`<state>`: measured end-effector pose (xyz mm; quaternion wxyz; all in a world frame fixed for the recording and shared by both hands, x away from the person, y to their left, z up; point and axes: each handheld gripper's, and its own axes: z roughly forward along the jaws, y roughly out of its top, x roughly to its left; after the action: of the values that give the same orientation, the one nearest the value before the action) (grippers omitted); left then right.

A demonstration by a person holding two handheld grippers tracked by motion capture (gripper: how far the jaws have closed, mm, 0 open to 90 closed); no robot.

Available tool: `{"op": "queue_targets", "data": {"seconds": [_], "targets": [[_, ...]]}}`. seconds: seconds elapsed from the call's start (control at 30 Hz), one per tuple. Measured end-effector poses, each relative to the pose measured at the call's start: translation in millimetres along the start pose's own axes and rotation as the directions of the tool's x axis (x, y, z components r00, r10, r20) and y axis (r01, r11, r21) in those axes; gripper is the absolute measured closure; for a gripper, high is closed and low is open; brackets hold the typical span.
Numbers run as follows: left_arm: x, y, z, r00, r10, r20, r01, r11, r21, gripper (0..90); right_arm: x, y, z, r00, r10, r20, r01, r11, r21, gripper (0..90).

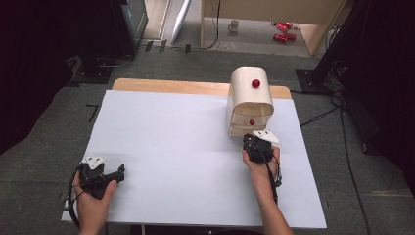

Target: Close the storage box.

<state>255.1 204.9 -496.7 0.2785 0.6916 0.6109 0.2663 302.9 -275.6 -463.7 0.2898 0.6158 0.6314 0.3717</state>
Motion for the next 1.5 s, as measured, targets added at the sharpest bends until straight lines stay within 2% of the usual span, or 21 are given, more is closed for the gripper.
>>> {"op": "queue_targets", "data": {"seconds": [0.47,0.83,0.9,0.93,0.97,1.1,1.23,1.4,1.5], "targets": [[0.0,0.0,0.0,1.0000,0.000,0.000,0.000,1.0000,0.000,11.8,-0.5,-2.6,9.9,0.9999,0.004,0.010,-0.004,1.000,0.010,75.5],[-0.1,0.0,0.0,1.0000,0.000,0.000,0.000,1.0000,0.000,11.8,-1.7,-3.9,10.4,1.0000,0.002,0.002,-0.002,1.000,0.004,73.9],[0.0,0.0,0.0,1.0000,0.000,0.000,0.000,1.0000,0.000,11.8,-3.1,-4.0,10.4,0.9998,0.011,-0.019,-0.011,1.000,0.005,63.1],[0.0,0.0,0.0,1.0000,0.000,0.000,0.000,1.0000,0.000,11.8,-3.4,-4.1,9.9,0.9997,0.010,-0.022,-0.010,1.000,0.003,53.5],[0.0,0.0,0.0,1.0000,-0.001,0.000,0.001,1.0000,0.000,11.8,-3.5,-4.3,9.5,0.9998,0.005,-0.022,-0.005,1.000,0.000,48.3],[0.0,0.0,0.0,1.0000,0.000,0.000,0.000,1.0000,0.000,11.8,-5.9,-6.3,3.3,0.9974,-0.018,-0.070,0.019,1.000,0.007,28.3],[0.0,0.0,0.0,1.0000,0.000,0.000,0.000,1.0000,0.000,11.8,-10.7,-10.7,-5.5,0.9942,-0.025,-0.105,0.026,1.000,0.013,16.7],[-0.1,0.0,0.0,1.0000,0.000,0.000,0.000,1.0000,0.000,11.8,-19.0,-18.0,-16.6,0.9927,-0.037,-0.115,0.041,0.998,0.037,3.3],[-0.1,0.0,0.0,1.0000,0.000,0.000,0.000,1.0000,0.000,11.8,-25.3,-23.2,-24.8,0.9926,-0.057,-0.107,0.063,0.997,0.049,0.0]]}}
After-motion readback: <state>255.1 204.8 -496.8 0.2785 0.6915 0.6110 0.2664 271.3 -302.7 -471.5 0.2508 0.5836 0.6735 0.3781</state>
